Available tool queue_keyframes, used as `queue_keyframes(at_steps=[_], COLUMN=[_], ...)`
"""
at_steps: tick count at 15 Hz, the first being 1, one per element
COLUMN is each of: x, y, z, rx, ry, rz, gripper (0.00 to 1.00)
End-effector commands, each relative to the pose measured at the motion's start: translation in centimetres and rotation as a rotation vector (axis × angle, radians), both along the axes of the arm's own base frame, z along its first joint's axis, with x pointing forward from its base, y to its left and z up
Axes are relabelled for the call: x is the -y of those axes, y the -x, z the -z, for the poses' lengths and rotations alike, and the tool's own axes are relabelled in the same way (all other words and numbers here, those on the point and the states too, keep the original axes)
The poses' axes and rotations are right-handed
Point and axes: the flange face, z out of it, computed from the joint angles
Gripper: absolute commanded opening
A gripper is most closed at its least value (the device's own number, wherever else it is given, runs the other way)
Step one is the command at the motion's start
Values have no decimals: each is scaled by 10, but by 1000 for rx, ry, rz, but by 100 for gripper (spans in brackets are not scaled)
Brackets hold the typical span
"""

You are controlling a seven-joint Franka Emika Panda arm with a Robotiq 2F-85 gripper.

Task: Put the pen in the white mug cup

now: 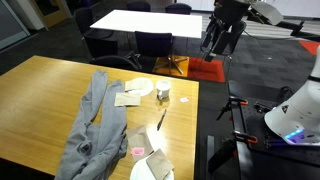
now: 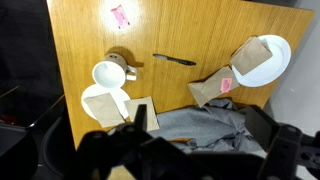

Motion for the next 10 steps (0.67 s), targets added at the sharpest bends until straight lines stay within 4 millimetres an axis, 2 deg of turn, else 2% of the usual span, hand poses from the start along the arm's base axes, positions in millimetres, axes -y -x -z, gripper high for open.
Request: queue_keyframes(at_steps=[1,10], x=[0,-3], y=[0,-4], z=[-1,2], rx=[-1,-12], ry=[0,-10], rz=[0,36], gripper=[100,100])
